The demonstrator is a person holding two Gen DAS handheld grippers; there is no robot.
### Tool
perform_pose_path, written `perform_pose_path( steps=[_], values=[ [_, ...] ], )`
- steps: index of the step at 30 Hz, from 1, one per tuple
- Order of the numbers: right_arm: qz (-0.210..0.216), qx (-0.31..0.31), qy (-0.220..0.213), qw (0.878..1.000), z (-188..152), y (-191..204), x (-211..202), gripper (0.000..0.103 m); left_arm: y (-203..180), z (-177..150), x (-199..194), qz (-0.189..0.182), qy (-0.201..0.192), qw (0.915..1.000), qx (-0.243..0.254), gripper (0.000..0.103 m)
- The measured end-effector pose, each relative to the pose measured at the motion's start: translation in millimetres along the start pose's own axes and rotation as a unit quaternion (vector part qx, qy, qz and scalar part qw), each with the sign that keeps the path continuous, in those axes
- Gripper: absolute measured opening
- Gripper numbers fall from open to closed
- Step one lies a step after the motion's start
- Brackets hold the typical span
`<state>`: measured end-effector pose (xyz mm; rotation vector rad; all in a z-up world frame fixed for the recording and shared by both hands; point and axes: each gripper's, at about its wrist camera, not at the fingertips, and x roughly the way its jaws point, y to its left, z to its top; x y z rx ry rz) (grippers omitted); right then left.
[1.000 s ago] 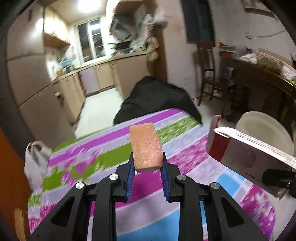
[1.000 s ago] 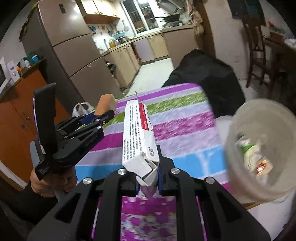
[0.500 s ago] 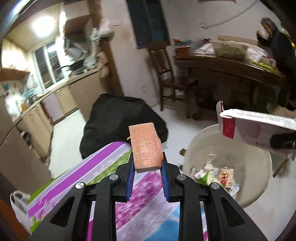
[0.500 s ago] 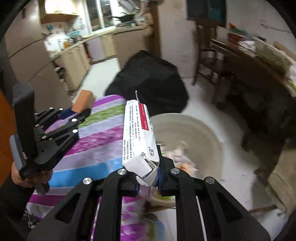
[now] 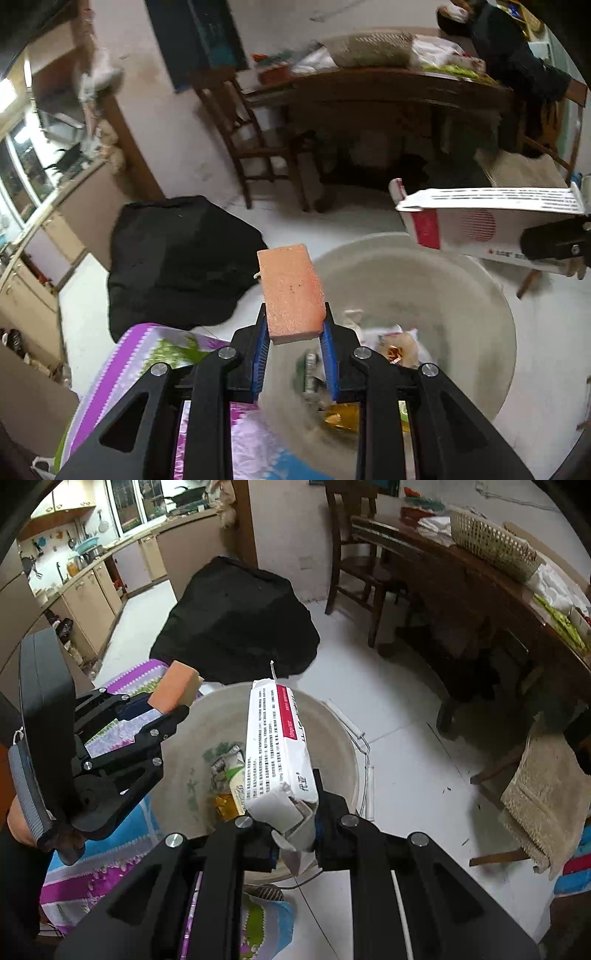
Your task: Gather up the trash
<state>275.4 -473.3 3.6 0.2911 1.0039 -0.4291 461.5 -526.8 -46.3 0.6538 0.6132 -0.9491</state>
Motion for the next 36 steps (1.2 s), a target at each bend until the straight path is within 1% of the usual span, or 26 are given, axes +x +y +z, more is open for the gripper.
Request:
perform_pose_path(
  steps=[2, 6, 8, 9, 10, 11, 12, 14, 15, 23, 25, 27, 29, 30, 31, 33, 34, 35, 36],
  values=[
    [0.002, 0.003, 0.008, 1.000, 0.6, -0.3, 9.4, 0.012, -1.8, -1.1, 9.7, -0.017, 0.011, 0.9998, 0.001, 0.027],
    [0.004, 0.009, 0.014, 1.000, -0.6, -5.7, 22.1, 0.012, -1.4, -8.0, 27.1, -0.031, 0.025, 0.9992, 0.002, 0.027],
    [0.009, 0.016, 0.005, 1.000, 0.8, -8.5, 27.4, 0.013, 2.0, -9.3, 34.3, -0.037, 0.027, 0.9989, -0.003, 0.027],
    [0.012, 0.018, -0.003, 1.000, 1.9, -10.3, 28.8, 0.016, 4.5, -10.7, 35.8, -0.038, 0.026, 0.9989, -0.006, 0.030],
    [0.015, 0.019, -0.006, 1.000, 3.3, -11.0, 30.0, 0.020, 7.6, -9.8, 39.1, -0.034, 0.023, 0.9991, -0.009, 0.042],
    [0.022, 0.021, -0.004, 1.000, 3.7, -11.4, 33.7, 0.033, 11.0, -10.6, 40.8, -0.025, 0.020, 0.9994, -0.010, 0.050],
    [0.021, 0.024, -0.005, 0.999, 3.8, -12.1, 36.1, 0.036, 14.5, -13.8, 40.3, -0.012, 0.015, 0.9998, -0.010, 0.064],
    [0.020, 0.023, -0.007, 1.000, 4.3, -12.0, 37.6, 0.037, 19.8, -16.6, 37.6, -0.003, 0.005, 0.9999, -0.008, 0.065],
    [0.020, 0.023, -0.009, 0.999, 3.8, -11.7, 37.9, 0.037, 20.5, -16.9, 36.1, -0.004, 0.002, 1.0000, -0.008, 0.065],
    [0.012, 0.011, -0.008, 1.000, -0.4, -6.7, 41.0, 0.037, 25.9, -23.4, 28.0, 0.009, -0.011, 0.9997, -0.020, 0.065],
    [0.018, 0.015, -0.006, 1.000, -4.7, -5.2, 41.8, 0.037, 24.1, -27.9, 17.1, 0.014, -0.017, 0.9995, -0.022, 0.065],
    [0.014, 0.019, -0.017, 1.000, -10.2, -4.3, 38.7, 0.037, 20.7, -32.3, 5.4, 0.022, -0.030, 0.9990, -0.024, 0.065],
    [0.022, 0.031, -0.036, 0.999, -19.0, -4.0, 32.3, 0.047, 18.5, -36.1, -7.5, 0.032, -0.046, 0.9980, -0.028, 0.065],
    [0.020, 0.036, -0.047, 0.998, -23.8, -3.6, 29.0, 0.050, 17.4, -40.5, -16.3, 0.037, -0.056, 0.9972, -0.033, 0.066],
    [0.011, 0.036, -0.067, 0.997, -32.2, -0.9, 22.0, 0.055, 16.1, -43.9, -24.6, 0.040, -0.064, 0.9964, -0.038, 0.070],
    [-0.005, 0.022, -0.106, 0.994, -52.9, 9.0, 5.6, 0.067, 11.9, -55.4, -46.6, 0.048, -0.089, 0.9937, -0.049, 0.073],
    [-0.012, 0.017, -0.119, 0.993, -61.1, 12.9, -0.4, 0.076, 8.8, -60.7, -56.7, 0.051, -0.101, 0.9922, -0.053, 0.077],
    [-0.020, 0.012, -0.134, 0.991, -70.8, 19.3, -8.6, 0.082, 6.0, -67.0, -68.5, 0.053, -0.112, 0.9907, -0.056, 0.079],
    [-0.033, 0.005, -0.155, 0.987, -85.1, 26.2, -19.7, 0.086, 2.9, -74.8, -81.7, 0.057, -0.124, 0.9889, -0.059, 0.084]
  ],
)
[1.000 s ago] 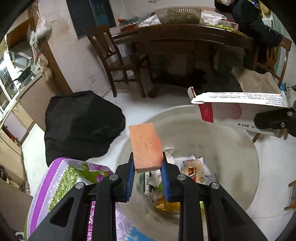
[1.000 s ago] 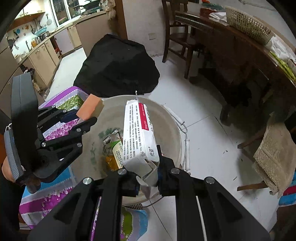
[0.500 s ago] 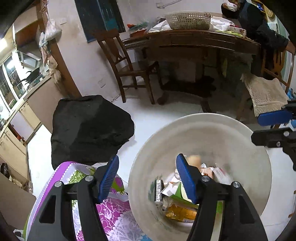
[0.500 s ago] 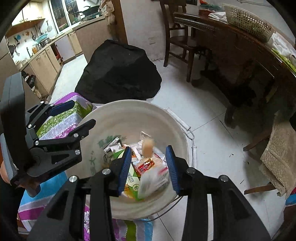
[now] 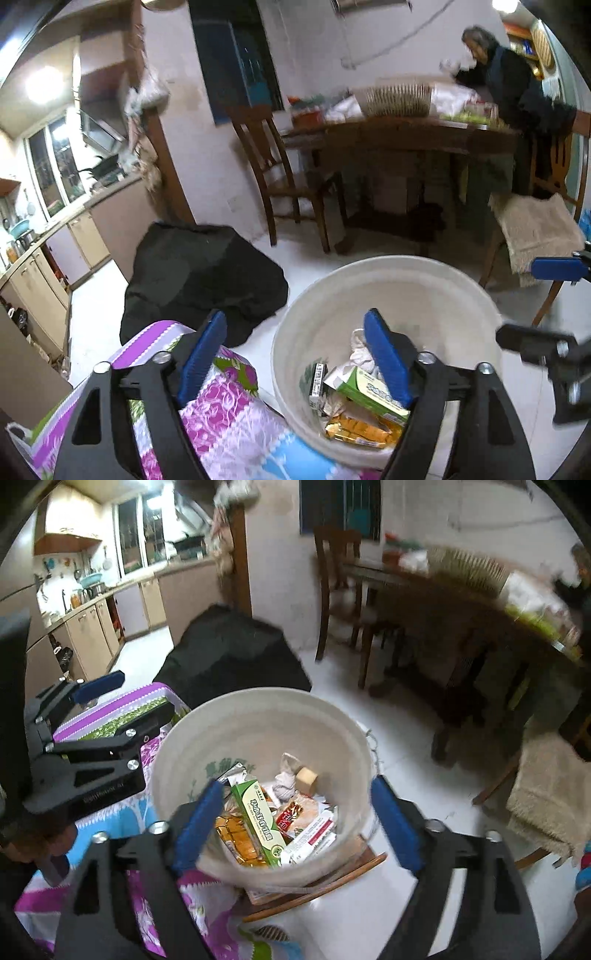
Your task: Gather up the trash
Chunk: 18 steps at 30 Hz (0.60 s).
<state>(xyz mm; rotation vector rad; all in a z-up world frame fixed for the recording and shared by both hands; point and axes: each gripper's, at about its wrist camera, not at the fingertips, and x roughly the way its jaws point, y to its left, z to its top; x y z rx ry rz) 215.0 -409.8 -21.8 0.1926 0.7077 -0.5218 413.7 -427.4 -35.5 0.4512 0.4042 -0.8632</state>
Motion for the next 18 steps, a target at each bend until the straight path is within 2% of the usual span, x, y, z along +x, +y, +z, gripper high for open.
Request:
perform_pose_path(
  steps=[2, 4, 7, 11, 15, 18],
  values=[
    [-0.018, -0.013, -0.035, 0.999, -14.6, 8.9, -24.1, 0.097, -2.7, -8.7, -28.7, 0.006, -0.024, 0.9997, -0.009, 0.092],
    [-0.035, -0.018, -0.068, 0.997, -29.7, 15.0, -47.4, 0.097, -5.3, -18.7, -60.5, 0.010, -0.048, 0.9987, -0.016, 0.098],
    [-0.049, -0.001, -0.102, 0.994, -51.6, 17.0, -75.6, 0.097, -9.8, -34.3, -103.9, 0.016, -0.070, 0.9973, -0.019, 0.098],
    [-0.092, 0.040, -0.111, 0.989, -83.8, 14.9, -103.5, 0.097, -14.2, -60.9, -159.7, 0.003, -0.074, 0.9969, -0.026, 0.098],
    [-0.069, 0.067, -0.112, 0.989, -110.8, 11.1, -132.0, 0.097, -18.4, -86.7, -198.9, -0.027, -0.049, 0.9976, -0.041, 0.098],
    [-0.063, 0.080, -0.104, 0.989, -127.6, 14.6, -152.6, 0.097, -23.6, -111.3, -229.6, -0.002, -0.069, 0.9964, -0.050, 0.098]
  ],
)
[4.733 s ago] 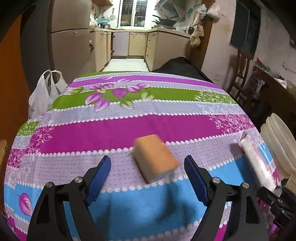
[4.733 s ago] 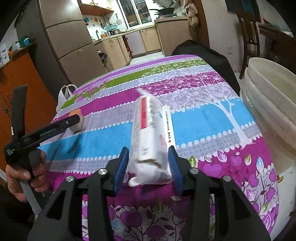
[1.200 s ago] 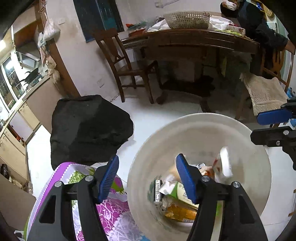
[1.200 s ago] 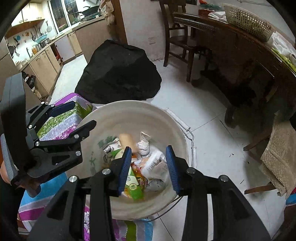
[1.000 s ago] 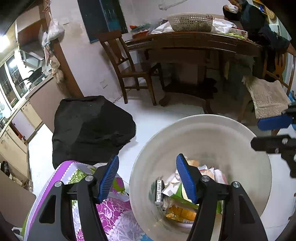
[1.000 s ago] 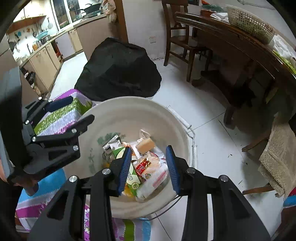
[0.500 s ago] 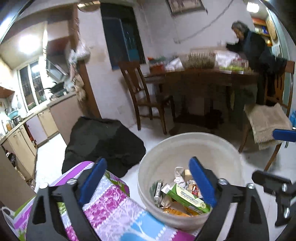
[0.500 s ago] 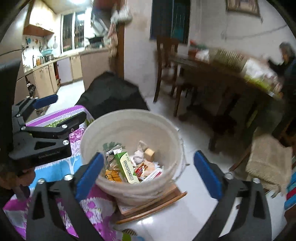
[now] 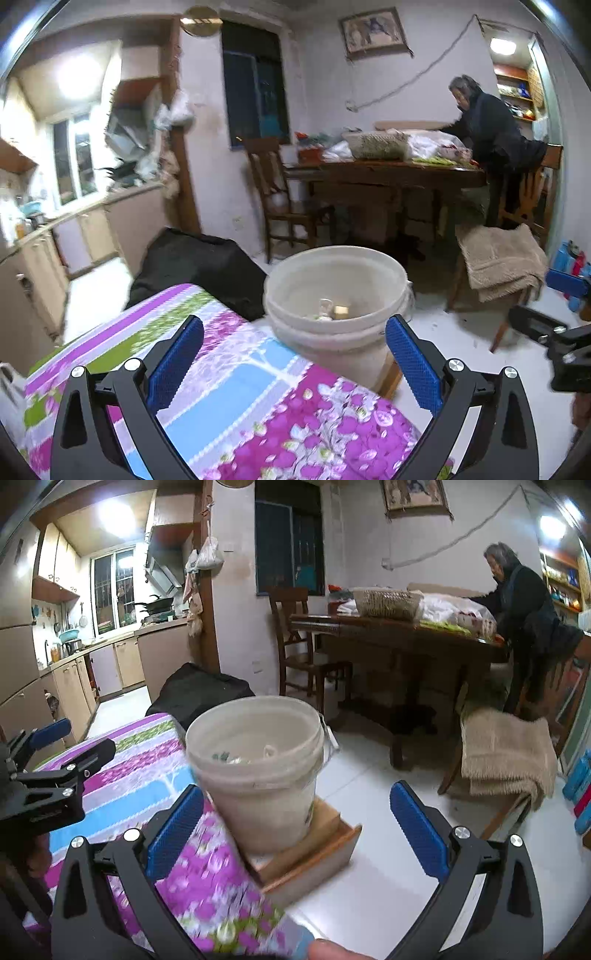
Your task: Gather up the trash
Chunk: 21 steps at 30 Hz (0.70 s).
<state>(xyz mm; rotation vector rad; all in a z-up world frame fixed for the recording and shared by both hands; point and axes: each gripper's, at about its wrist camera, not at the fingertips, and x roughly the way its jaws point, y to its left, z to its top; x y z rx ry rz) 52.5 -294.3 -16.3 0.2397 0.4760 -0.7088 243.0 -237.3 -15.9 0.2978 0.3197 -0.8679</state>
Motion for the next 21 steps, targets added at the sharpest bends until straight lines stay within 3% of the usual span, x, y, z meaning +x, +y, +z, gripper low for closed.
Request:
perform_pose_path(
  steps=[10, 21],
  values=[
    [-0.015, 0.019, -0.009, 1.000, -29.9, 5.6, -41.7, 0.097, -17.1, -44.7, -74.1, -0.013, -0.016, 0.9997, -0.013, 0.098],
    [0.000, 0.014, 0.006, 1.000, -46.1, 12.2, -44.5, 0.097, -22.5, -39.9, -83.7, 0.002, -0.016, 0.9996, -0.022, 0.098]
  ],
)
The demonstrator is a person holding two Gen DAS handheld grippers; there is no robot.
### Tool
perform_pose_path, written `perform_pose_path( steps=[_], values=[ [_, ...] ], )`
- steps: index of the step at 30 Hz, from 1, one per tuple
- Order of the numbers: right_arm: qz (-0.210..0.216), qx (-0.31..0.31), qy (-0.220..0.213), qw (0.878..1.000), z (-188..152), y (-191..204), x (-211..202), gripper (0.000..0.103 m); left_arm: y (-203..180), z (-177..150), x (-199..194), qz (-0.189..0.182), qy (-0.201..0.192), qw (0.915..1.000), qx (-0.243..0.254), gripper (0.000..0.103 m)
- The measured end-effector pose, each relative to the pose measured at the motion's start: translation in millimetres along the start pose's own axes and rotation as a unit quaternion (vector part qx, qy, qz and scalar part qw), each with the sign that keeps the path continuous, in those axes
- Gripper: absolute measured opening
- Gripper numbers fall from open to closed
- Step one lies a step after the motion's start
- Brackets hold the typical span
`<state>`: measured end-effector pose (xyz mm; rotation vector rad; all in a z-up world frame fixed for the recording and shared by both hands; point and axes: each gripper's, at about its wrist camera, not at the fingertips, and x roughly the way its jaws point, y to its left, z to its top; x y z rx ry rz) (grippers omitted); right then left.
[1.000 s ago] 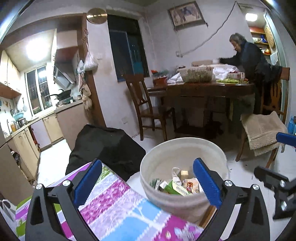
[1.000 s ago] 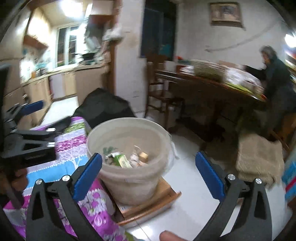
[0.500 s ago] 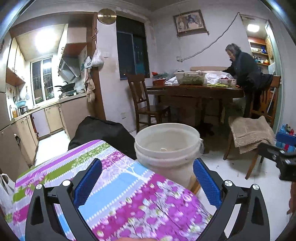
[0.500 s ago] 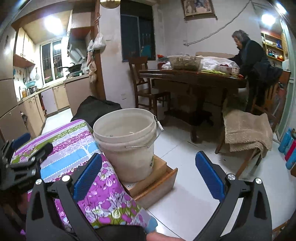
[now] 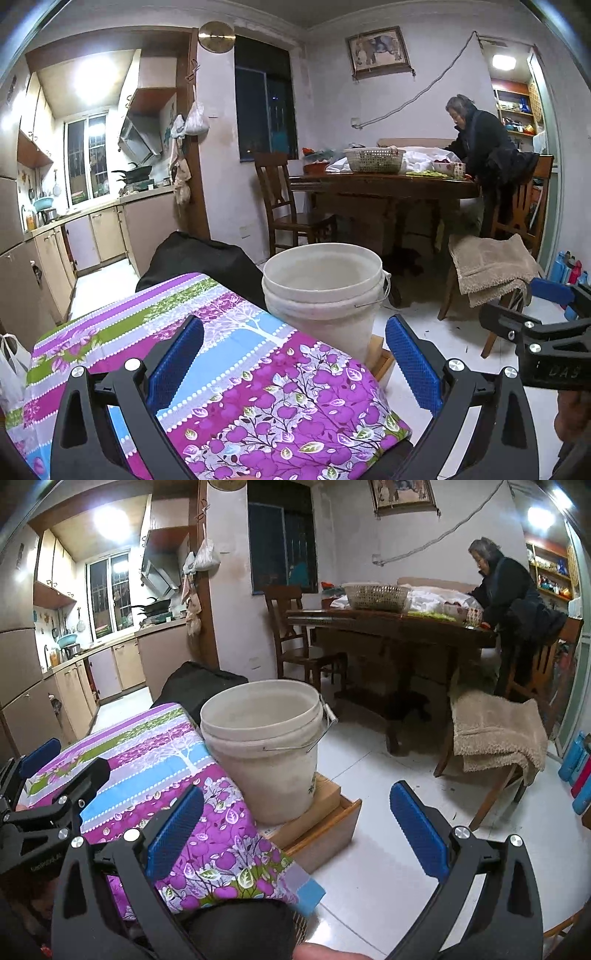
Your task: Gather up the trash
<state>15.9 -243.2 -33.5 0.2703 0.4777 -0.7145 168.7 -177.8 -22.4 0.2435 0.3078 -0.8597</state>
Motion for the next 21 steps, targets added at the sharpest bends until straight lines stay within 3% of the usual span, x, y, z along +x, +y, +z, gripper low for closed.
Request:
perform_pose_path(
  steps=[7, 14, 21],
  values=[
    [0.002, 0.021, 0.023, 1.000, -9.1, -10.4, 7.9, 0.097, 1.8, 4.0, 13.0, -0.018, 0.016, 0.9997, -0.011, 0.098],
    [-0.001, 0.030, 0.029, 0.999, -13.9, -16.8, 10.6, 0.097, -6.5, 0.4, 17.1, -0.008, 0.022, 0.9997, 0.009, 0.098],
    [-0.007, 0.027, 0.030, 0.999, -14.3, -15.6, 12.3, 0.097, -4.2, -2.8, 17.8, 0.000, 0.025, 0.9997, -0.004, 0.098]
  ],
)
